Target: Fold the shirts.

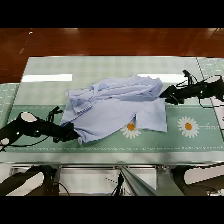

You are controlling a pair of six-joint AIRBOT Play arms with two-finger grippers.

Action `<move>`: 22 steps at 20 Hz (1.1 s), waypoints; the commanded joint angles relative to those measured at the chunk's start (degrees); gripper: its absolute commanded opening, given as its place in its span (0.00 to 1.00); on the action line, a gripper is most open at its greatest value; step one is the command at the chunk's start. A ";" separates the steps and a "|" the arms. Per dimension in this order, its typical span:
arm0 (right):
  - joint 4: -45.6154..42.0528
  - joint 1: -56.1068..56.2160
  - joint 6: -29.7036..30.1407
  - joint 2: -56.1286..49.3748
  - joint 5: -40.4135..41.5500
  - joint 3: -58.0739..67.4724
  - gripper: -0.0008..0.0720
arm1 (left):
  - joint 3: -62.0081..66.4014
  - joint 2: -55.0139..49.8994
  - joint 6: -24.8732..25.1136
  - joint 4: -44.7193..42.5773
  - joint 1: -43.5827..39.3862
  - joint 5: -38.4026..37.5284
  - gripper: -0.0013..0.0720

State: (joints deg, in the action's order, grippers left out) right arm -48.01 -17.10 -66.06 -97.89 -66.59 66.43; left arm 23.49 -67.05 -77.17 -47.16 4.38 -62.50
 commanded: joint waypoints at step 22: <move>4.76 -4.63 -1.44 65.37 23.37 19.93 0.05 | 70.38 39.71 -0.04 -5.46 0.00 12.98 0.05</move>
State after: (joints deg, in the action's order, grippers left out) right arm -33.61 -21.65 -60.07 -39.35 -48.42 79.42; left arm 85.97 -30.92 -77.12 -49.95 4.38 -50.52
